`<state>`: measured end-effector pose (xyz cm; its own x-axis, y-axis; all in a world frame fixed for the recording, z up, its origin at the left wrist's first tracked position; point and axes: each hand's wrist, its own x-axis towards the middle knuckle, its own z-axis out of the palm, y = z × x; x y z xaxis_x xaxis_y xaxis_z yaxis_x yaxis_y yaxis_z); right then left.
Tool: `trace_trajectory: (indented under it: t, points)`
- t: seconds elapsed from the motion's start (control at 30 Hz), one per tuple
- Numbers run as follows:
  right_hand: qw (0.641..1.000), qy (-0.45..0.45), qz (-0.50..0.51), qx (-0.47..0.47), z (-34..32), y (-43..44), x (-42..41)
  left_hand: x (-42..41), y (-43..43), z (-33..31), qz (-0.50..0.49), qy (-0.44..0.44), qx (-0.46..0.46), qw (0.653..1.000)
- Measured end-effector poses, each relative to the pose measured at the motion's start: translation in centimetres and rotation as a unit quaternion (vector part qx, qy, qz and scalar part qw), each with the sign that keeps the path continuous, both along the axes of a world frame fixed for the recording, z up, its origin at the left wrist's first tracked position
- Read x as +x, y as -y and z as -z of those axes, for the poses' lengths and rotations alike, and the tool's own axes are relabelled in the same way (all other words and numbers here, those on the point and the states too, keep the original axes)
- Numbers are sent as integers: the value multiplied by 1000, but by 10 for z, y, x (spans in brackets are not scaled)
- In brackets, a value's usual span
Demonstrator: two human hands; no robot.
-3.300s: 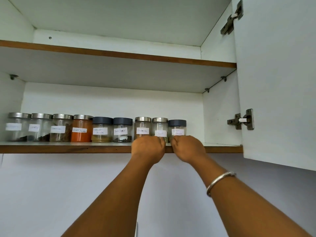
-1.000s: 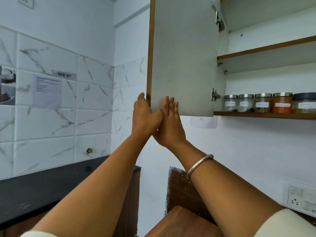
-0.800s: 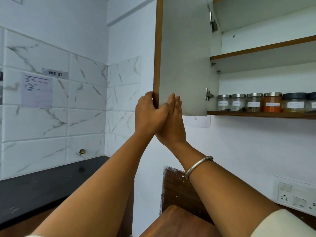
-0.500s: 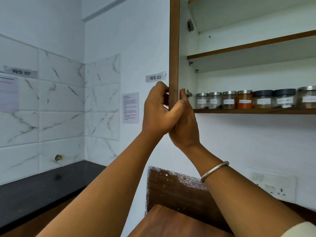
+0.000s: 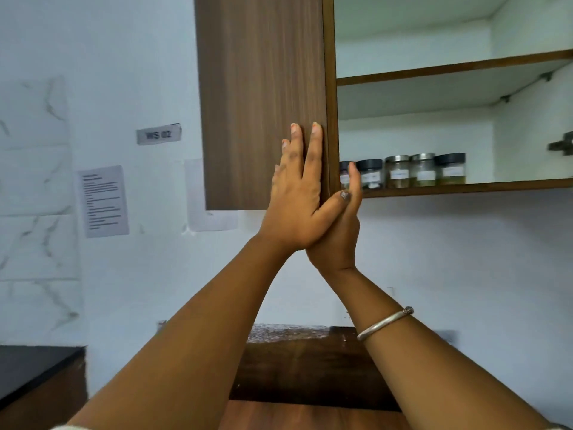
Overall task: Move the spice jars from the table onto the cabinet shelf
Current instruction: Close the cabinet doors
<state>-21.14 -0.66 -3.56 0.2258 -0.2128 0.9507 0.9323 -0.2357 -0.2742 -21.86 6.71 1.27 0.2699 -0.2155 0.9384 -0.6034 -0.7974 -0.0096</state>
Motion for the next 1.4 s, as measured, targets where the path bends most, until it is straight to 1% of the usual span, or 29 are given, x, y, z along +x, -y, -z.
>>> trace_trajectory:
  t: [0.03,0.07,0.13,0.17,0.2,0.23,0.27,0.33,0.4,0.43,0.5,0.57,0.63,0.77,1.07,1.17,1.3,1.4]
  points:
    - [1000,-4,-3,20,-1,9,6,8,8,0,-8,-6,9,1000]
    - [1000,-12,7,20,-2,19,15,16,19,0,-27,-22,12,999]
    - [1000,-16,21,6,-5,45,25,29,47,1,-43,-44,9,998]
    - [1000,-19,11,15,-5,54,32,37,54,1,-50,-43,3,998]
    - [999,-13,45,-2,-5,65,44,47,60,0,-60,-43,0,997]
    - [999,-10,45,-10,-6,76,51,54,66,0,-71,-43,0,997]
    - [997,-1,66,-35,-5,85,61,64,72,1,-81,-42,1,996]
    - [986,-2,146,-81,-6,102,81,80,84,2,-93,-40,1,995]
    - [982,-30,136,-127,-6,114,98,95,92,2,-104,-44,2,994]
    - [971,-31,182,-154,-7,118,106,103,96,2,-111,-45,1,993]
    - [952,-20,259,-161,-8,123,121,116,102,1,-126,-56,7,990]
    - [945,-11,295,-144,-7,128,133,132,110,1,-131,-67,7,989]
    - [932,-20,331,-143,-6,133,145,146,119,0,-134,-76,-1,988]
    - [920,-62,346,-174,-9,142,171,174,131,-1,-151,-90,-4,984]
    - [913,-68,343,-208,-12,158,237,234,146,-1,-193,-90,-12,977]
    - [906,-85,355,-215,-12,159,254,251,148,0,-205,-86,-16,975]
    - [890,-95,396,-202,-10,157,274,271,150,0,-218,-76,-20,973]
    - [891,-73,416,-170,-8,156,284,281,150,4,-233,-45,-25,971]
